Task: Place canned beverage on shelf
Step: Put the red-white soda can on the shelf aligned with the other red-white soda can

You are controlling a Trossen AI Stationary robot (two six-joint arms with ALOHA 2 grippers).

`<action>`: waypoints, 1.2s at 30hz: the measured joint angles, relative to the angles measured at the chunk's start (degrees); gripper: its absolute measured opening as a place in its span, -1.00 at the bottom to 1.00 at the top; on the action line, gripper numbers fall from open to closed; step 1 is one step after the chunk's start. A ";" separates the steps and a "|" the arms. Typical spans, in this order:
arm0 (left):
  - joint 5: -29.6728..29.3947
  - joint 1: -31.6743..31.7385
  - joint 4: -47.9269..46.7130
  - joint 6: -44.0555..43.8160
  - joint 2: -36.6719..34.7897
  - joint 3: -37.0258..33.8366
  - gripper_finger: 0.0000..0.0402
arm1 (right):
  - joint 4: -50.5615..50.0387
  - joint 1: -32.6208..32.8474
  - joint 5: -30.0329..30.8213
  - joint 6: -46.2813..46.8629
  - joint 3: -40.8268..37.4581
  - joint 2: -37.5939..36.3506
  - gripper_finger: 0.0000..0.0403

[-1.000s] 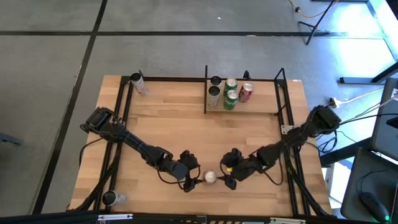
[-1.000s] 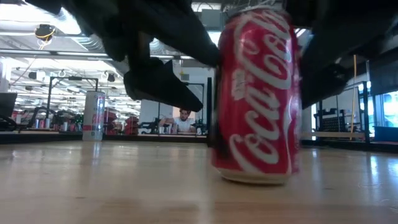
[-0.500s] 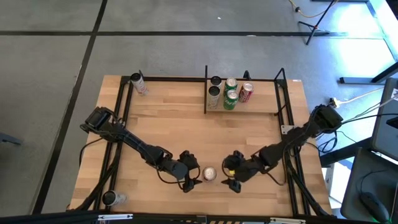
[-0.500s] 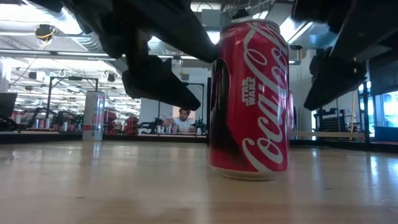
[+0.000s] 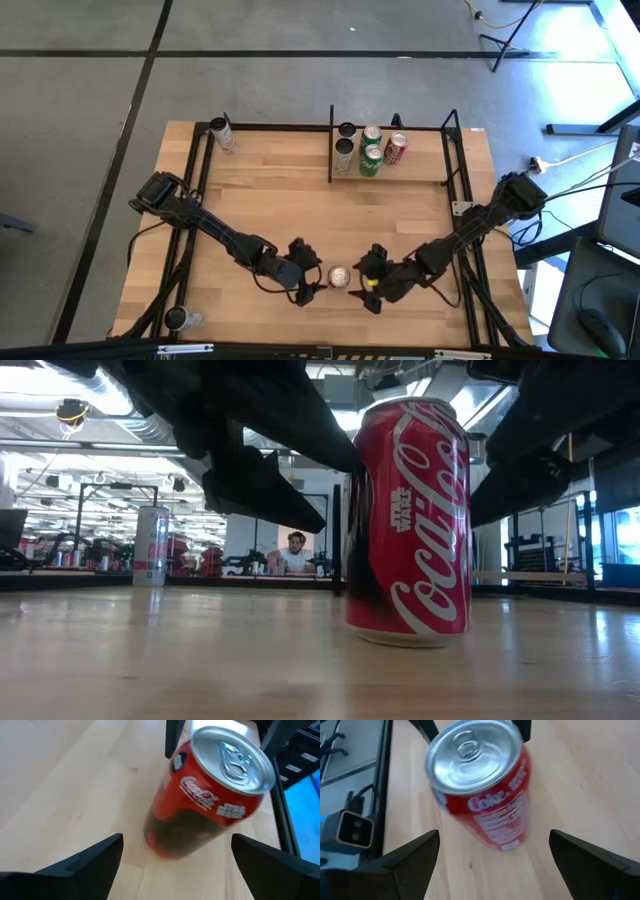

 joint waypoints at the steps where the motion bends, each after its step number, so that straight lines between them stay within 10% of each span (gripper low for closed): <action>1: 0.64 -0.19 0.01 0.00 0.00 0.00 0.81 | -0.09 0.02 -0.27 -0.05 0.06 -0.32 0.80; 31: 2.51 -5.97 0.15 -5.15 0.04 0.00 0.81 | 8.59 -0.68 14.79 -8.81 4.85 7.99 0.80; 36: 2.03 -6.25 0.08 -7.95 0.04 0.00 0.81 | 8.89 -1.21 16.29 -7.23 4.85 7.99 0.54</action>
